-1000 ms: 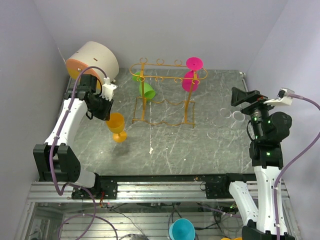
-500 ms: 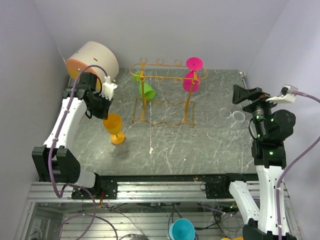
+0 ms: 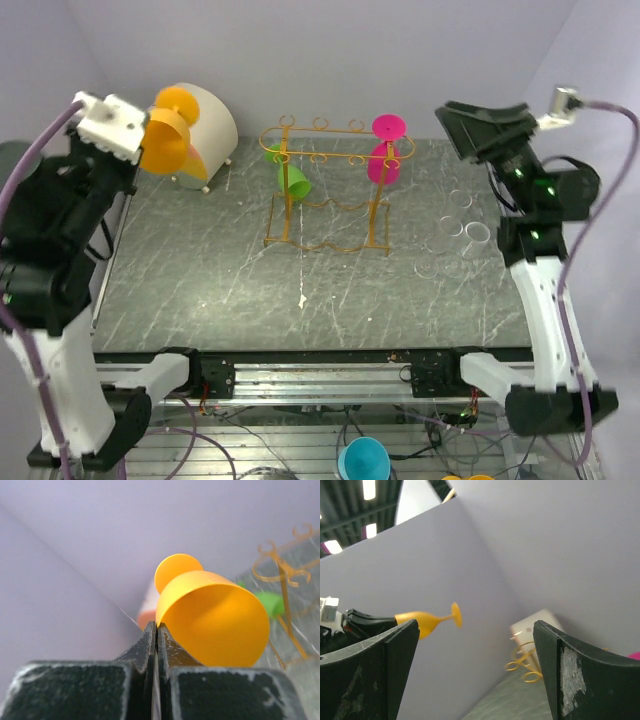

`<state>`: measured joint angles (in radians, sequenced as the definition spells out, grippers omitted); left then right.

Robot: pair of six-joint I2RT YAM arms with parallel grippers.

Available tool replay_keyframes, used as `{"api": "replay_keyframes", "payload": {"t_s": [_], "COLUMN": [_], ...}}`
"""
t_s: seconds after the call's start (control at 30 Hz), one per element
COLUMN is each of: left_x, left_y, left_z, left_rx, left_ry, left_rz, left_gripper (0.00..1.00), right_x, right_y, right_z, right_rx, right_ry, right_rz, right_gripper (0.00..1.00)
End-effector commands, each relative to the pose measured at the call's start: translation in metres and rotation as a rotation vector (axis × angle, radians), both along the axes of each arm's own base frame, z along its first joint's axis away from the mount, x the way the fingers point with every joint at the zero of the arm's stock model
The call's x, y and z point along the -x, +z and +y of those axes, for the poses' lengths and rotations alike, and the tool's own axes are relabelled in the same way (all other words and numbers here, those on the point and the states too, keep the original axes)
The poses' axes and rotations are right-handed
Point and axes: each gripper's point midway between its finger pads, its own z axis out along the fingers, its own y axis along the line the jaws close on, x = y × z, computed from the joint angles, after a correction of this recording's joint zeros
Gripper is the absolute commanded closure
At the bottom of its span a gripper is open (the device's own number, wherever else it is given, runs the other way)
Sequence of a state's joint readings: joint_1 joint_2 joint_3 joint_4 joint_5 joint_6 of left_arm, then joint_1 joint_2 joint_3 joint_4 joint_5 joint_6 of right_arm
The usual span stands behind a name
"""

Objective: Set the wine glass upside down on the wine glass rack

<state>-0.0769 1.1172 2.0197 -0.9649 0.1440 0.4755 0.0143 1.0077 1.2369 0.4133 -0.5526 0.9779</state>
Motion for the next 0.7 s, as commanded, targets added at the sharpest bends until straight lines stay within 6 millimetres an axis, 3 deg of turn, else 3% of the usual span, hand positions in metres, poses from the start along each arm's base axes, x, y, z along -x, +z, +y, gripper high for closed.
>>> {"api": "replay_keyframes", "payload": {"t_s": [0.0,0.1,0.2,0.27,0.37,0.53,0.67], "left_x": [0.015,0.034,0.059,0.081,0.092,0.097,0.099], "left_y": [0.065,0.087,0.099,0.097,0.083,0.068,0.059], "left_z": [0.0,-0.021,-0.031,-0.036,-0.04,-0.034,-0.032], "left_rx": [0.017,0.017,0.077,0.098,0.126,0.182,0.248], "left_ry": [-0.006,-0.131,-0.204,-0.248,-0.287,-0.268,-0.275], "left_rz": [-0.275,-0.443,-0.645,-0.758,-0.839,-0.907,-0.912], "left_gripper": [0.93,0.93,0.93,0.93,0.93,0.93,0.93], "right_x": [0.012,-0.003,-0.01,-0.01,0.006,0.03,0.032], "right_y": [0.022,0.026,0.022,0.015,0.016,0.011,0.0], "right_z": [0.067,0.123,0.157,0.179,0.207,0.258,0.28], "right_rx": [-0.042,-0.012,-0.128,-0.214,-0.311,-0.351,-0.436], "right_ry": [0.359,0.437,0.559,0.645,0.738,0.76,0.764], "right_rz": [0.01,0.08,0.168,0.225,0.227,0.213,0.232], "right_gripper": [0.04,0.04,0.05,0.07,0.1,0.15,0.16]}}
